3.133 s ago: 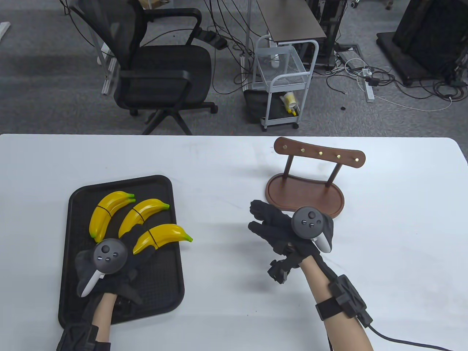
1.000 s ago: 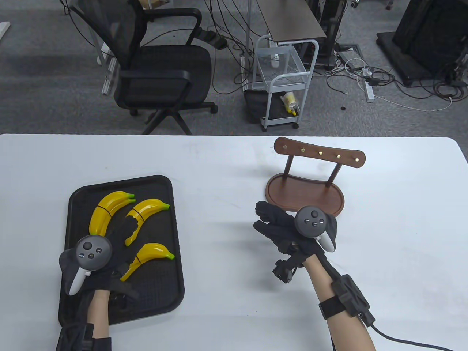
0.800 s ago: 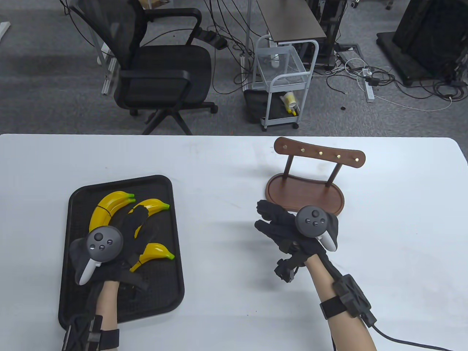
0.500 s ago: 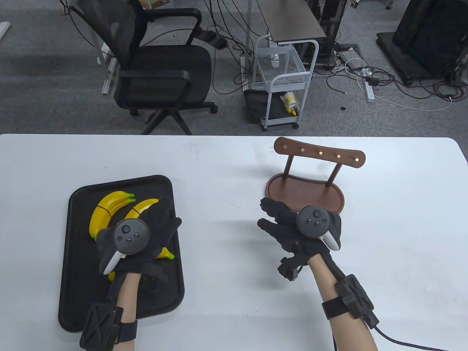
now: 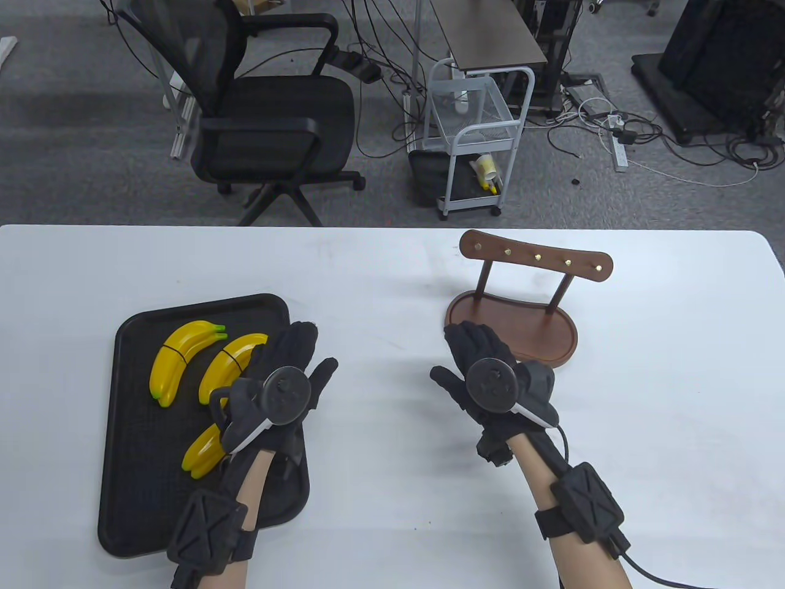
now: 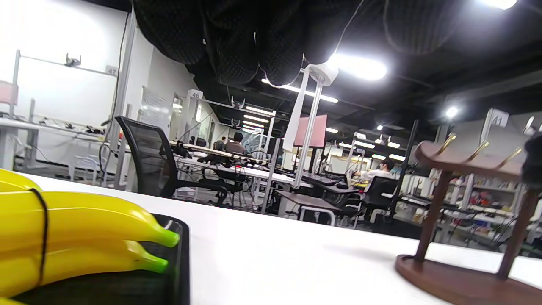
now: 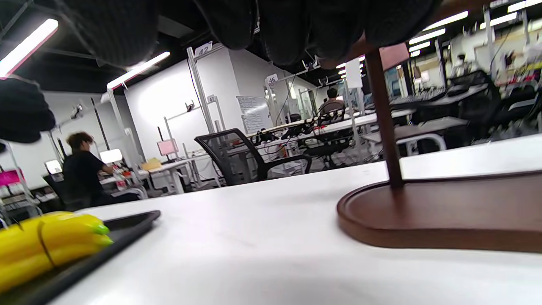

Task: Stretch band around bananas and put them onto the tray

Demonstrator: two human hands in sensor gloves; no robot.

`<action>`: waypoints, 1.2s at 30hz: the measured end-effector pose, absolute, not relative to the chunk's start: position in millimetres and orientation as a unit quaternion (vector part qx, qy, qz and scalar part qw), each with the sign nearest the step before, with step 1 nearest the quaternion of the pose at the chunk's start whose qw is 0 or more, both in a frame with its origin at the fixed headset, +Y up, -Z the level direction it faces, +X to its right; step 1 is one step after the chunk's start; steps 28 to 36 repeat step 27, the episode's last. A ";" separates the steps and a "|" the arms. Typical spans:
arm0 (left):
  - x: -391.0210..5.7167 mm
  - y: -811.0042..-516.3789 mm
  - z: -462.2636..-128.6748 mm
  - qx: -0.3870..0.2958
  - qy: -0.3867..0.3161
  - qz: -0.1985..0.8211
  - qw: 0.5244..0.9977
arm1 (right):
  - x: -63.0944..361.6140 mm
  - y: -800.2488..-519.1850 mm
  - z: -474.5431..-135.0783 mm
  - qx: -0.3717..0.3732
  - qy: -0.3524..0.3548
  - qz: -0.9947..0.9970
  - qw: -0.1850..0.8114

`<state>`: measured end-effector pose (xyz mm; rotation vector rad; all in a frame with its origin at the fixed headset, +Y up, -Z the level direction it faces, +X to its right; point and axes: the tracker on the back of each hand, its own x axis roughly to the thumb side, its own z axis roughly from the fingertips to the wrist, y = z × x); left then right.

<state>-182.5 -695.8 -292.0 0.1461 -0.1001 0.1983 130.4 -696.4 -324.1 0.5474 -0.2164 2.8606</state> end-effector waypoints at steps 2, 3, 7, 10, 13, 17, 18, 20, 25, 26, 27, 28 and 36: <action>-181.6 -700.4 -293.4 0.065 -0.040 0.087 0.993 | 125.0 -700.5 -322.7 0.185 -0.065 0.979 0.055; -181.3 -701.7 -293.8 0.061 -0.038 0.085 0.994 | 122.8 -702.5 -322.7 0.185 -0.057 0.981 0.032; -179.2 -705.4 -295.3 0.041 -0.045 0.070 0.996 | 117.9 -708.9 -321.9 0.183 -0.040 0.982 -0.015; -177.0 -706.1 -294.8 0.041 -0.048 0.069 0.996 | 117.8 -709.9 -321.5 0.183 -0.044 0.982 -0.014; -175.0 -705.6 -294.1 0.040 -0.050 0.067 0.996 | 118.5 -709.8 -321.4 0.182 -0.044 0.982 -0.011; -174.4 -705.0 -293.6 0.042 -0.051 0.062 0.996 | 119.5 -709.7 -321.6 0.180 -0.042 0.983 -0.011; -174.6 -705.4 -293.8 0.042 -0.050 0.064 0.996 | 119.7 -709.6 -321.5 0.180 -0.043 0.983 -0.010; -174.7 -705.6 -293.6 0.040 -0.049 0.065 0.996 | 120.1 -709.7 -321.9 0.179 -0.042 0.983 -0.009; -174.8 -706.6 -293.6 0.037 -0.048 0.064 0.996 | 121.1 -710.1 -322.2 0.178 -0.039 0.983 -0.003; -174.7 -706.4 -293.6 0.036 -0.048 0.065 0.996 | 121.3 -710.3 -322.2 0.178 -0.040 0.983 -0.002; -174.7 -706.5 -293.7 0.036 -0.048 0.065 0.996 | 121.6 -710.3 -322.4 0.177 -0.039 0.983 -0.002; -174.7 -706.5 -293.7 0.036 -0.048 0.065 0.996 | 121.6 -710.3 -322.4 0.177 -0.039 0.983 -0.002; -174.7 -706.5 -293.7 0.036 -0.048 0.065 0.996 | 121.6 -710.3 -322.4 0.177 -0.039 0.983 -0.002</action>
